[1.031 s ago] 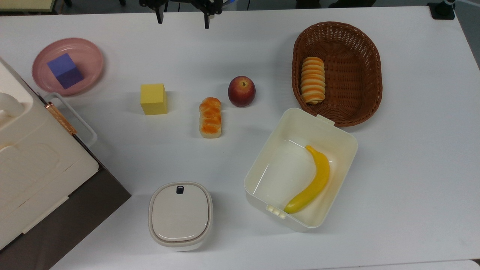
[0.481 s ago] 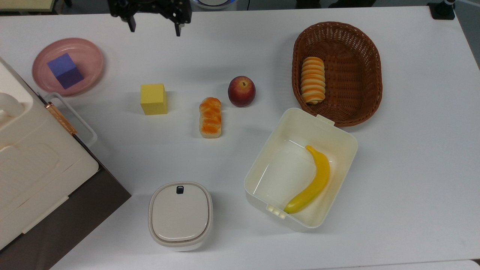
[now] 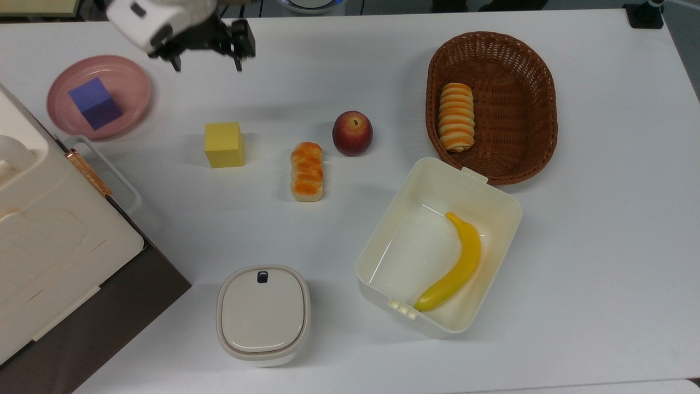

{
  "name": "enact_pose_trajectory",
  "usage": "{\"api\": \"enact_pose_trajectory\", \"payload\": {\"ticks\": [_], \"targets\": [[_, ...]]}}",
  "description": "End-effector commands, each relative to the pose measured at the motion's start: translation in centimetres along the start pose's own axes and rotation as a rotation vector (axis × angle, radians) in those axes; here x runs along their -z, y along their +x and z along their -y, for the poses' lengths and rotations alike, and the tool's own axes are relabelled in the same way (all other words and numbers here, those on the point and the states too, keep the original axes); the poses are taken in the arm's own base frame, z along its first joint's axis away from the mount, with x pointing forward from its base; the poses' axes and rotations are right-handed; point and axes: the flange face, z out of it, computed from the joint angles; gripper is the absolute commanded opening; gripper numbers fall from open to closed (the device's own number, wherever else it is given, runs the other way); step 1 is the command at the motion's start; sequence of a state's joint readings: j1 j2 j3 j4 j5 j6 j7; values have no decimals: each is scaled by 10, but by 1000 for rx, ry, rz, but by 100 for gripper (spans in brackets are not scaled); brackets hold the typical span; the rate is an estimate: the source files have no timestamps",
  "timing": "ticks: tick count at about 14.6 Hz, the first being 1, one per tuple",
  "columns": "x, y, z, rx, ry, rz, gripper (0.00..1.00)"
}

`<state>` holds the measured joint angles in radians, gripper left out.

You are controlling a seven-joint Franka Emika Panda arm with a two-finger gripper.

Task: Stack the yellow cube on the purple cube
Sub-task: 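Lower the gripper and grasp the yellow cube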

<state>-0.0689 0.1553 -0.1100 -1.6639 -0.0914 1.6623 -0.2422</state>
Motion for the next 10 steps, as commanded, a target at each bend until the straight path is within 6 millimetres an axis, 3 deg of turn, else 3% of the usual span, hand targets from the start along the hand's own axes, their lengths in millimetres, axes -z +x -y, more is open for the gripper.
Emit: {"api": "enact_pose_trajectory", "payload": {"ticks": [1,4,10], "targets": [[-59,12,0,44,-20,8,100],[-94,27,-6,45,-27,32,100],[-141,45,-7,60,-40,67,100]]}}
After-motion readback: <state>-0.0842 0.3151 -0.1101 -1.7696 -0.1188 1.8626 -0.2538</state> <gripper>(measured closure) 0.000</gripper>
